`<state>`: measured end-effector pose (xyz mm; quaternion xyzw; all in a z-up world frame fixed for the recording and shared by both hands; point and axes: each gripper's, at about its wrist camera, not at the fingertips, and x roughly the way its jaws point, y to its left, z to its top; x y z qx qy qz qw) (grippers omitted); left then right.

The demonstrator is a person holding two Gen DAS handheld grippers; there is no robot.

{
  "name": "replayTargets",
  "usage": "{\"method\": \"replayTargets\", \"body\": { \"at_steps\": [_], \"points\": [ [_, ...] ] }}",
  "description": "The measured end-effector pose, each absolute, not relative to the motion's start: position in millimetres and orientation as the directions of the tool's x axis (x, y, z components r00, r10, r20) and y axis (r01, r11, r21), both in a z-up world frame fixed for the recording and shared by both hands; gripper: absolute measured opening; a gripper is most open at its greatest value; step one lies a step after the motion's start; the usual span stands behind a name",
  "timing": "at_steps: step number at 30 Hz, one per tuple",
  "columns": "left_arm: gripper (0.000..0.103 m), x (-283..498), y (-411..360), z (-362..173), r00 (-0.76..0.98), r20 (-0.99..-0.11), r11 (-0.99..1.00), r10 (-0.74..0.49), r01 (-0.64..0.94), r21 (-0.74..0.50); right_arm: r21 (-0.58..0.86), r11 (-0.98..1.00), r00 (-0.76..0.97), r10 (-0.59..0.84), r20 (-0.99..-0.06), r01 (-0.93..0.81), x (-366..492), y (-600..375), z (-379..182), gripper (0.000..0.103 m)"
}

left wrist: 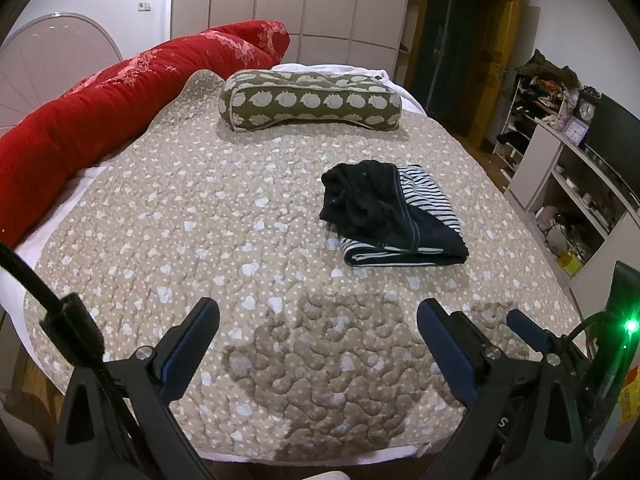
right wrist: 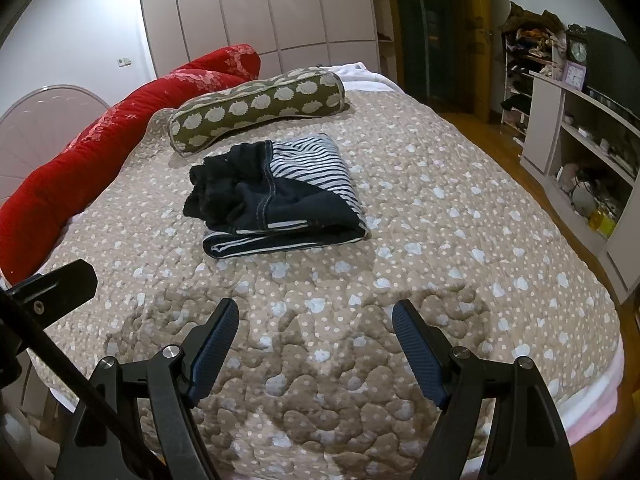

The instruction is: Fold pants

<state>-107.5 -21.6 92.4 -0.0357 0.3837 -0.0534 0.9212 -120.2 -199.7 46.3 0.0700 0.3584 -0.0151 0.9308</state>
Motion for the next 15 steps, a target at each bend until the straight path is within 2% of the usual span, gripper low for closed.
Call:
{"method": "replayTargets", "body": {
  "at_steps": [15],
  "points": [
    [0.099, -101, -20, 82, 0.672, -0.727, 0.989, -0.144, 0.083, -0.120, 0.114, 0.988, 0.725, 0.006, -0.688, 0.100, -115, -204, 37, 0.083]
  ]
}}
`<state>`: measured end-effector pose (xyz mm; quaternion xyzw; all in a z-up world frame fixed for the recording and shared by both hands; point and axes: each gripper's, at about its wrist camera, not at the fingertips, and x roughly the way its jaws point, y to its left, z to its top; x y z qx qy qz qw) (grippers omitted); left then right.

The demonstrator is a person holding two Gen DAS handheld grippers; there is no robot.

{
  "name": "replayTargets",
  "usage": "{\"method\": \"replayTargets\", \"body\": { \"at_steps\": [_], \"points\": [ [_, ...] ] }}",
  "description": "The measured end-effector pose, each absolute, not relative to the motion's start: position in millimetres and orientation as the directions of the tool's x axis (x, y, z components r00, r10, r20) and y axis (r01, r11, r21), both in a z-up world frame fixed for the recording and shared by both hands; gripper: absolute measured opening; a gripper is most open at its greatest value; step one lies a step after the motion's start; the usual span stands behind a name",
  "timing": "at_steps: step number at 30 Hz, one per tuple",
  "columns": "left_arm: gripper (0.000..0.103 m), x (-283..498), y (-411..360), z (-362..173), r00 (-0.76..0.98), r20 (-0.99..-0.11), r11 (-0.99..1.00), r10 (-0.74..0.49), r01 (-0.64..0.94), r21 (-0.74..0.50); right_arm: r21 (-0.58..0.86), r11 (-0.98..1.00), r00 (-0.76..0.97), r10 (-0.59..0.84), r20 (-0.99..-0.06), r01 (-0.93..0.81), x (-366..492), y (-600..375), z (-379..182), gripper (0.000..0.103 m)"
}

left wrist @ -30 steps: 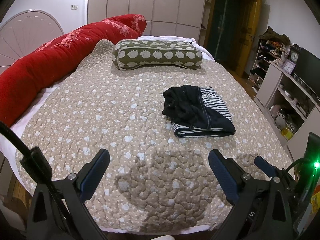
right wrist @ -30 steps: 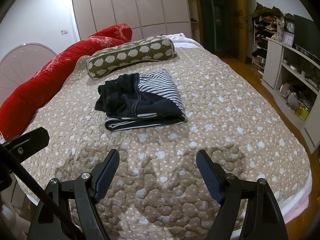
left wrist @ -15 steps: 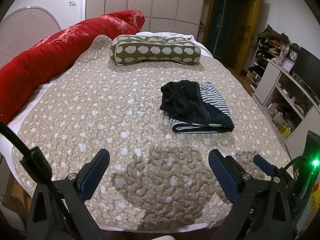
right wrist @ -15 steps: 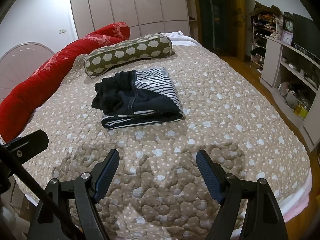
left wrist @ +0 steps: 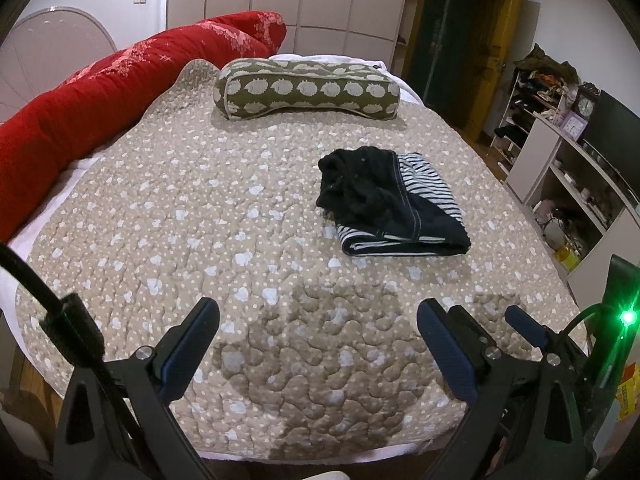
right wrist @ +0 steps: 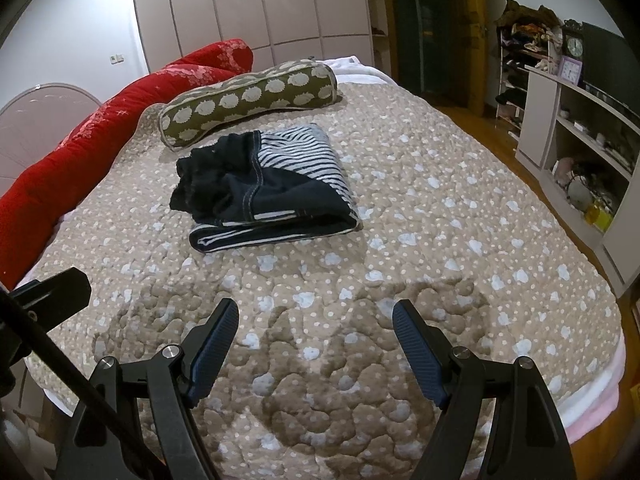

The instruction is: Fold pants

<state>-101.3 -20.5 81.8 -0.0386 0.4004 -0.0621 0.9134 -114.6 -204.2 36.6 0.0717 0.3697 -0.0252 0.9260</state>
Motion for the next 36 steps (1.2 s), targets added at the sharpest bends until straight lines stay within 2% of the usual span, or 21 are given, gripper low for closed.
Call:
{"method": "replayTargets", "body": {
  "at_steps": [15, 36],
  "points": [
    [0.099, -86, -19, 58, 0.612, -0.775, 0.987, -0.156, 0.077, -0.138, 0.095, 0.988, 0.701, -0.018, -0.713, 0.122, -104, -209, 19, 0.083],
    [0.099, -80, -19, 53, 0.598, -0.784, 0.986, -0.166, 0.079, -0.148, 0.060, 0.991, 0.702, -0.043, -0.711, 0.122, -102, -207, 18, 0.083]
  ]
}}
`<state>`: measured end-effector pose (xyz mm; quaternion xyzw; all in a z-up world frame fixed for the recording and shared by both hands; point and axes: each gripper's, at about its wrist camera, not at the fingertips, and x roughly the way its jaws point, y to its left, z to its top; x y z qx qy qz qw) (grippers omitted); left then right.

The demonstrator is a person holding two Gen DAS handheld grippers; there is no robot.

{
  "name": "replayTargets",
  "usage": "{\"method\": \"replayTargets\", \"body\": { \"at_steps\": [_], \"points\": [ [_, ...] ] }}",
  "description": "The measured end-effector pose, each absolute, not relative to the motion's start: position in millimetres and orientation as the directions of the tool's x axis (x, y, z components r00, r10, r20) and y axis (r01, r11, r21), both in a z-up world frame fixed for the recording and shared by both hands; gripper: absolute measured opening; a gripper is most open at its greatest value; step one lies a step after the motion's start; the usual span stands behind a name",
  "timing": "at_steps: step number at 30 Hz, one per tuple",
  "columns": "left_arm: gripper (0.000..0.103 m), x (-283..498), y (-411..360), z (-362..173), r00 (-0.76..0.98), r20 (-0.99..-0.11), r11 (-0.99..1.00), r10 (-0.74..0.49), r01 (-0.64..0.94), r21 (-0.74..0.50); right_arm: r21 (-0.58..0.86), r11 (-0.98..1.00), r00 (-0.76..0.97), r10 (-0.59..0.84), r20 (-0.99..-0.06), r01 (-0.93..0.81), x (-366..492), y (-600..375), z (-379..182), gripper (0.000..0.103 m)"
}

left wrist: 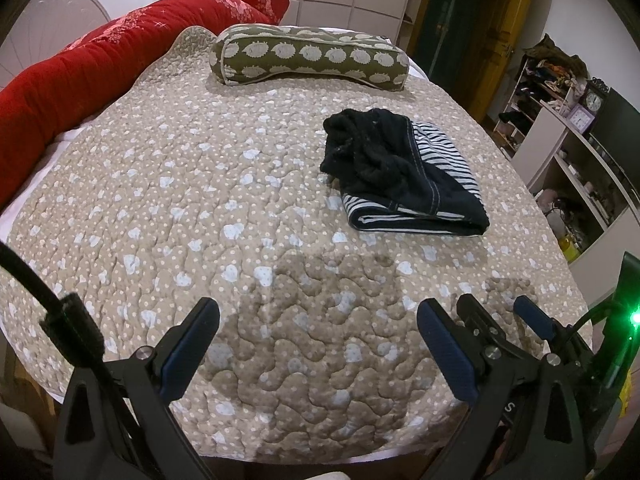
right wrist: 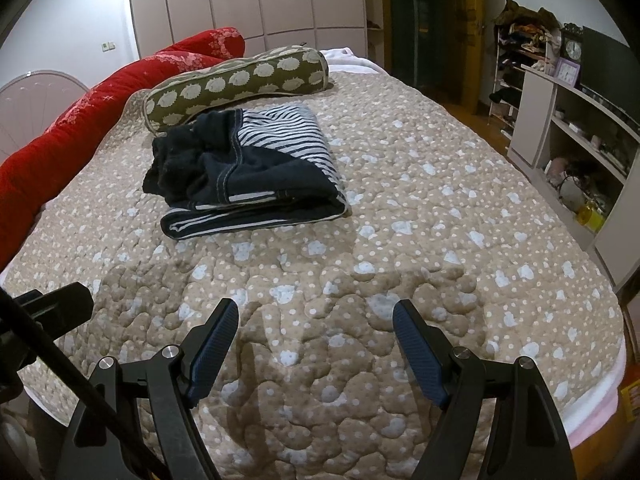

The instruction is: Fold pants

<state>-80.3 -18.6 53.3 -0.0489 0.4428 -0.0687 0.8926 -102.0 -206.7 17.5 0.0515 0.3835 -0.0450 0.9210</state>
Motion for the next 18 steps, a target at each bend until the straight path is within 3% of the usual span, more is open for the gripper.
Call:
{"method": "replayTargets", "body": {
  "at_steps": [18],
  "points": [
    [0.099, -81.3, -18.8, 54.3, 0.592, -0.786, 0.983, -0.181, 0.087, -0.162, 0.039, 0.993, 0.709, -0.050, -0.704, 0.109, -104.9, -202.7, 22.4, 0.083]
  ]
}}
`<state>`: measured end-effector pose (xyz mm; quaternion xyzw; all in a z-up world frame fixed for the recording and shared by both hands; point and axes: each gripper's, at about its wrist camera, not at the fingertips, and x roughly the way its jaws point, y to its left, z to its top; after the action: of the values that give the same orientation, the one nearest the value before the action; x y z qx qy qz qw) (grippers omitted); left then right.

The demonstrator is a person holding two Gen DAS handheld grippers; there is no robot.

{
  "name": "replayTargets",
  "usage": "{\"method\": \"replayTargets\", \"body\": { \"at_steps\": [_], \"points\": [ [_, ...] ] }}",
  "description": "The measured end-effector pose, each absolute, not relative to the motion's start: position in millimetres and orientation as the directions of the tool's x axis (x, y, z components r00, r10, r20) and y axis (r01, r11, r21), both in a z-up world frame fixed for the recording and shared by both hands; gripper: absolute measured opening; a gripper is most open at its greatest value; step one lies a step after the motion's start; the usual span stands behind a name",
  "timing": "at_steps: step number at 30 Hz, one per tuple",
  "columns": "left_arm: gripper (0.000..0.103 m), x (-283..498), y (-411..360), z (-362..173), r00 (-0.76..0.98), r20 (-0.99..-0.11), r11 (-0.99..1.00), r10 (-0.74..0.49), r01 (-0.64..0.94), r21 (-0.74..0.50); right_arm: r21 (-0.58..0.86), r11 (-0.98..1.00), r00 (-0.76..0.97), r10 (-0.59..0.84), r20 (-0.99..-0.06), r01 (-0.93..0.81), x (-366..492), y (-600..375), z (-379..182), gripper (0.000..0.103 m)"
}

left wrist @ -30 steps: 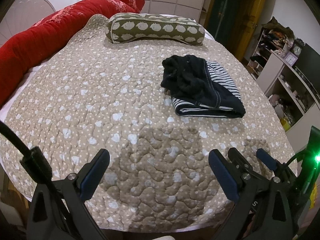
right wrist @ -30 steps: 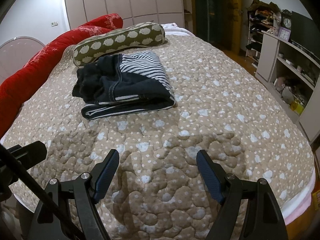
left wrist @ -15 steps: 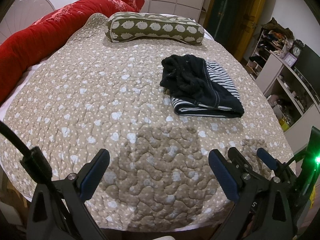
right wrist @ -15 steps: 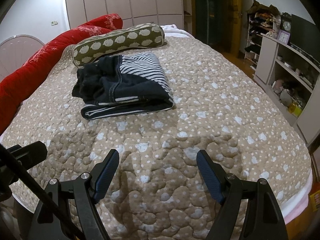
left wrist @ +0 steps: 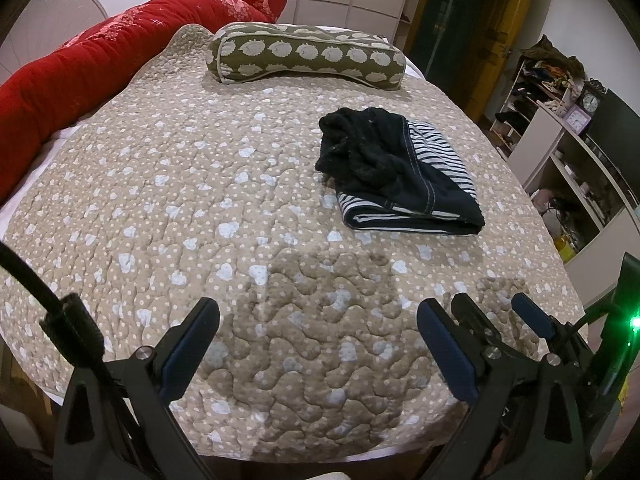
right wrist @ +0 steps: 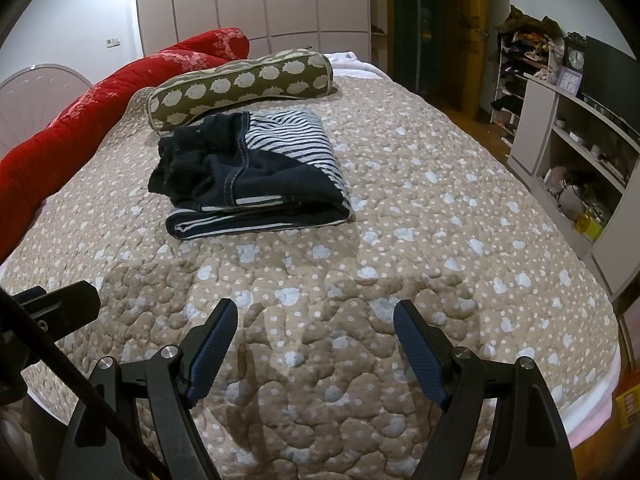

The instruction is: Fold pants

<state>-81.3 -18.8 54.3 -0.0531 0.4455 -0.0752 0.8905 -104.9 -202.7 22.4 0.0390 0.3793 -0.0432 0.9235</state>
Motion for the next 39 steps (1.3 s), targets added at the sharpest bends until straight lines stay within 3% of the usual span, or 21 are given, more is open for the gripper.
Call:
{"method": "replayTargets", "body": {
  "at_steps": [39],
  "points": [
    [0.099, -81.8, -18.7, 54.3, 0.594, -0.783, 0.983, -0.183, 0.086, -0.164, 0.004, 0.997, 0.714, -0.051, -0.698, 0.075, -105.1, -193.1, 20.3, 0.085]
  ]
}}
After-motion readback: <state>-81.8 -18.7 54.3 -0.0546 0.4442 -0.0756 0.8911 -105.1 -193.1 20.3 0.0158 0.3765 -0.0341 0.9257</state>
